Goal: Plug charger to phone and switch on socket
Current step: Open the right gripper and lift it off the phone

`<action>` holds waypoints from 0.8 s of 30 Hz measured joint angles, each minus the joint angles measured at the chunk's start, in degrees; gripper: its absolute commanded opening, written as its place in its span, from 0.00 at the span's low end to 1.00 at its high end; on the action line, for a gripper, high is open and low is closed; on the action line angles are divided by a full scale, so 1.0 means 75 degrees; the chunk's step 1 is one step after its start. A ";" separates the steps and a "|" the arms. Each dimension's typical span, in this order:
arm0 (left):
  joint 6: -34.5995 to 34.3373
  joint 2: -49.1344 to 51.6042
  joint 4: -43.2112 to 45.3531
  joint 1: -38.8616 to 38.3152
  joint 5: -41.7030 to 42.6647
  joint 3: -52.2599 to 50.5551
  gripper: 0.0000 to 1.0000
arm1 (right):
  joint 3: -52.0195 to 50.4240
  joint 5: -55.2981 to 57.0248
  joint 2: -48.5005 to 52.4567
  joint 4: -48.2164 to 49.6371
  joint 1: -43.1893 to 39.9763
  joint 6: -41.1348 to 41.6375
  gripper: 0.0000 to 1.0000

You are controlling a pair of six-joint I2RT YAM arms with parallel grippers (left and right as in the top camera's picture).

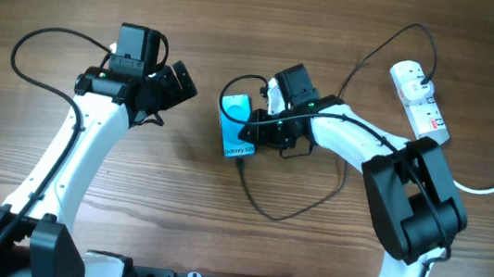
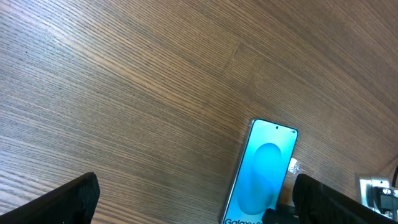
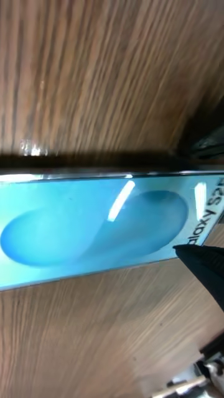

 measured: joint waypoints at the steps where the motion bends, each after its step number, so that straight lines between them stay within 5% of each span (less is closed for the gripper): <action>1: 0.0000 0.0000 0.0000 0.0000 0.0000 0.0000 1.00 | 0.0000 0.0128 -0.0050 -0.0087 0.0000 0.0006 0.50; 10: 0.0000 0.0000 0.0003 0.0000 0.0000 0.0000 1.00 | -0.0003 0.1075 -0.0338 -0.0691 -0.0003 -0.0023 0.52; 21: 0.0000 0.0000 0.0003 0.0000 -0.0006 0.0000 1.00 | 0.0119 0.1582 -0.1798 -0.2460 -0.0032 -0.0659 1.00; 24: 0.0000 0.0000 0.0000 0.0000 -0.0023 0.0000 1.00 | 0.0329 0.1638 -0.1976 -0.3089 -0.0108 -0.0764 1.00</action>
